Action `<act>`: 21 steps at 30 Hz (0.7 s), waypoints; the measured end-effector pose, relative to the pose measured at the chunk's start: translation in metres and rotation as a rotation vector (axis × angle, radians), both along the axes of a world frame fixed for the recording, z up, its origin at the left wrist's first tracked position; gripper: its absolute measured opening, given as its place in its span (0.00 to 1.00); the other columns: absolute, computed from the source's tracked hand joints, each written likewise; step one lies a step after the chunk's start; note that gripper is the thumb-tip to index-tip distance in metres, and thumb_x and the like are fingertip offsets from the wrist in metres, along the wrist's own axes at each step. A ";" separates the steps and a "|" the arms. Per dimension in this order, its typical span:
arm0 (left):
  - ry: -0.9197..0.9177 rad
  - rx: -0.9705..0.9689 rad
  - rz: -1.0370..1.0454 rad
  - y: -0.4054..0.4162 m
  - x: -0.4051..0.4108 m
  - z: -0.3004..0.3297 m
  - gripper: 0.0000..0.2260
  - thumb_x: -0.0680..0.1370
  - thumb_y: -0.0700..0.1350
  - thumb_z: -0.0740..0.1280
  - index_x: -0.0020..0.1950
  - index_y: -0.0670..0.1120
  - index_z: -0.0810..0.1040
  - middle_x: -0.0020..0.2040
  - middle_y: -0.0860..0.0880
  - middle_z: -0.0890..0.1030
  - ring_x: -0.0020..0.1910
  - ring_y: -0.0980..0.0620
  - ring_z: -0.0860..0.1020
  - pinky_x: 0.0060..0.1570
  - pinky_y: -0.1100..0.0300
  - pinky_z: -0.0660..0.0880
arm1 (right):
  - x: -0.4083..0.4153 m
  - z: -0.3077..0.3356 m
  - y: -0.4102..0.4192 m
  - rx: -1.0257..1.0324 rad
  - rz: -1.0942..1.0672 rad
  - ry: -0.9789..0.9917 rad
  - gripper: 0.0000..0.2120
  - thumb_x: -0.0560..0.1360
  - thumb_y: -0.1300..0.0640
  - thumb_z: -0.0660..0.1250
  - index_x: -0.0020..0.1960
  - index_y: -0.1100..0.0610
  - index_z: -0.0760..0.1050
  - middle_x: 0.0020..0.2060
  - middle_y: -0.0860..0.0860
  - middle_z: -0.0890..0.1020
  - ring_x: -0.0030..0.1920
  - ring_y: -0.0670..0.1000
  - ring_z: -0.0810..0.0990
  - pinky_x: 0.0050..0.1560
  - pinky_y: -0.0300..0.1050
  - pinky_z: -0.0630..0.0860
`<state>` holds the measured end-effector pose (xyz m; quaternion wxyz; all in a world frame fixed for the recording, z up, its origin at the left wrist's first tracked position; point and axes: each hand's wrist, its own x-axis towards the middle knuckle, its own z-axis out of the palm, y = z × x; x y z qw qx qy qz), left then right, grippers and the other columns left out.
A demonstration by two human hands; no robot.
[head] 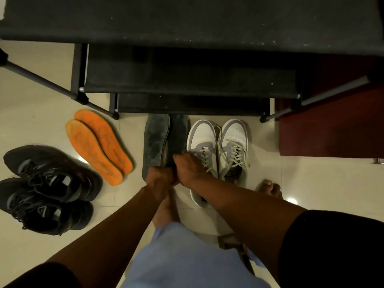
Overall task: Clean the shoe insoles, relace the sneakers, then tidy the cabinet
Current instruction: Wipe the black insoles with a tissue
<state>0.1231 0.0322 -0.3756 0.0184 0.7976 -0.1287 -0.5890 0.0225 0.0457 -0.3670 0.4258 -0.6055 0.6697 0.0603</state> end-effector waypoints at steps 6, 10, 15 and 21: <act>-0.070 -0.001 -0.179 0.002 0.009 -0.012 0.11 0.84 0.46 0.65 0.53 0.39 0.80 0.44 0.40 0.80 0.33 0.50 0.74 0.32 0.60 0.71 | -0.002 0.004 -0.005 0.011 -0.096 0.001 0.14 0.79 0.59 0.69 0.63 0.57 0.74 0.62 0.59 0.76 0.62 0.60 0.77 0.64 0.53 0.77; 0.009 -0.112 -0.290 0.002 0.021 0.004 0.07 0.81 0.44 0.70 0.57 0.43 0.83 0.49 0.40 0.84 0.32 0.51 0.72 0.32 0.60 0.71 | -0.001 0.017 -0.010 -0.007 -0.290 0.000 0.21 0.78 0.59 0.70 0.69 0.55 0.70 0.64 0.59 0.74 0.64 0.60 0.76 0.63 0.53 0.77; 0.215 -0.049 -0.139 -0.019 0.033 0.054 0.04 0.80 0.42 0.71 0.52 0.42 0.79 0.36 0.46 0.72 0.31 0.53 0.65 0.28 0.63 0.65 | -0.008 0.057 -0.031 0.076 -0.722 -0.016 0.23 0.80 0.56 0.70 0.72 0.57 0.66 0.65 0.59 0.77 0.66 0.61 0.78 0.60 0.52 0.77; 0.393 -0.010 -0.031 -0.048 0.038 0.106 0.06 0.79 0.39 0.71 0.53 0.40 0.76 0.35 0.47 0.75 0.26 0.57 0.69 0.26 0.68 0.71 | -0.019 0.095 -0.054 0.261 -1.113 -0.186 0.17 0.76 0.55 0.75 0.63 0.57 0.77 0.57 0.57 0.84 0.52 0.58 0.84 0.44 0.46 0.83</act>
